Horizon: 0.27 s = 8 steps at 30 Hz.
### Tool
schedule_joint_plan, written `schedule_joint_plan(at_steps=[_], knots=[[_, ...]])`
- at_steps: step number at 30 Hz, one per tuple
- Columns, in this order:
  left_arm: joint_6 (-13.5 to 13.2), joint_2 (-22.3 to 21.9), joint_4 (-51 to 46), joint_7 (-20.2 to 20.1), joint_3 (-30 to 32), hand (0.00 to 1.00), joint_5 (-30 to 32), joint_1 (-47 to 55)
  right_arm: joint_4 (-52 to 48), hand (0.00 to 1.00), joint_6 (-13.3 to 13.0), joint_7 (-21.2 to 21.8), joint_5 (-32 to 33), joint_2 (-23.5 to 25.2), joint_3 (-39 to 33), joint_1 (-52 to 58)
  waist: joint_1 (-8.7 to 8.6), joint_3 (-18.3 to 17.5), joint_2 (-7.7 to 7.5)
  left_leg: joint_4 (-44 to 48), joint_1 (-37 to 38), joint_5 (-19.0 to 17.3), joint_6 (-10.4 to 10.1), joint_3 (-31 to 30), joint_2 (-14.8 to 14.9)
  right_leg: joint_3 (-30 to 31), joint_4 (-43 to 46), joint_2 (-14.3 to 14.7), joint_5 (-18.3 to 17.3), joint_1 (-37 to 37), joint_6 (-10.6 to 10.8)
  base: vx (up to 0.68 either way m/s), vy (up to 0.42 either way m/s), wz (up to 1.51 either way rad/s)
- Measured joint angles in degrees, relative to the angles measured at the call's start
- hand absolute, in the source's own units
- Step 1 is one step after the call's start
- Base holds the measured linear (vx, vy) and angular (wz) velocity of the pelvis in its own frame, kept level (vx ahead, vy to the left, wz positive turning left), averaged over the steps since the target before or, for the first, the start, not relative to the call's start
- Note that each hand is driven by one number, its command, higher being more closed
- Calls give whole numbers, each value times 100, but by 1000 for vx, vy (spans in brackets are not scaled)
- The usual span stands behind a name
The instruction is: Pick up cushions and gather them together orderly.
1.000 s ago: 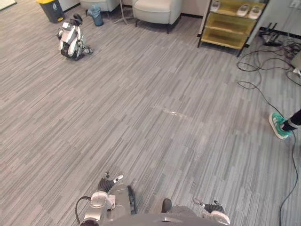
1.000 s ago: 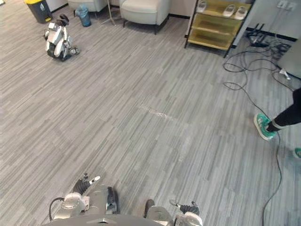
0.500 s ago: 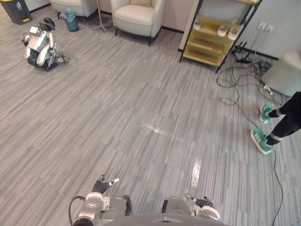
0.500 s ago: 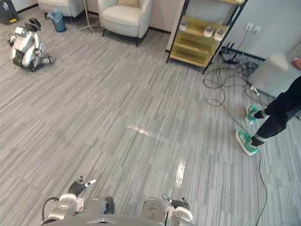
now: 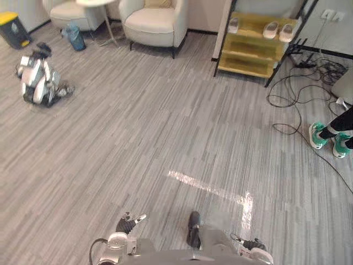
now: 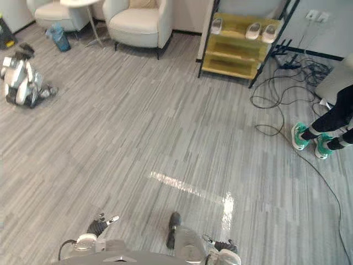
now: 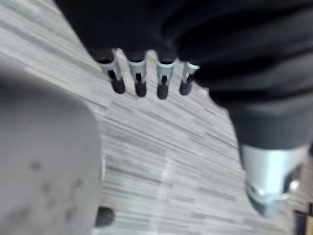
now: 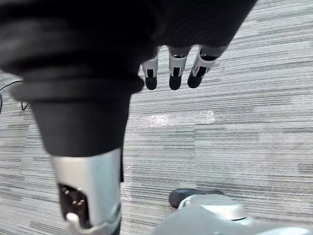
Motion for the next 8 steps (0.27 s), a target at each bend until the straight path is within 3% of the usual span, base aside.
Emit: schedule_joint_plan(at_steps=[1, 2, 3, 7, 8], knots=[[0, -3, 4, 12, -3, 0, -7, 1, -1, 0, -1, -3, -1, -6, 0, 25, 9, -3, 4, -226, 41, 156, 24, -90, -29, 35, 3, -2, -38, 42, 48, 213, 217, -36], [-1, -4, 27, 30, -4, 0, -41, 13, -7, 0, -2, -7, -1, -15, 3, 78, 41, -13, 26, -457, 180, 736, 50, -187, -65, 141, 14, 13, -120, 124, 155, 201, 251, -34], [-4, 15, 69, 32, -2, 0, -49, -7, -5, 0, -5, -8, -1, -6, 2, 98, 66, -26, 27, -530, 280, 1020, 226, -168, -104, 215, 37, -2, -171, 164, 211, 176, 241, -27], [16, 291, 171, 33, -48, 0, -49, -72, -10, 0, -5, -10, -1, 287, 9, 290, 41, -150, -515, -1272, 624, 1172, 483, 81, -635, 251, 107, -572, -387, 110, 479, 167, 182, -1], [17, 303, 174, 33, -47, 0, -49, -65, -10, 0, -6, -13, -1, 306, 5, 311, 58, -162, -535, -1381, 705, 1208, 528, 133, -700, 285, 112, -628, -407, 107, 508, 124, 102, -5]])
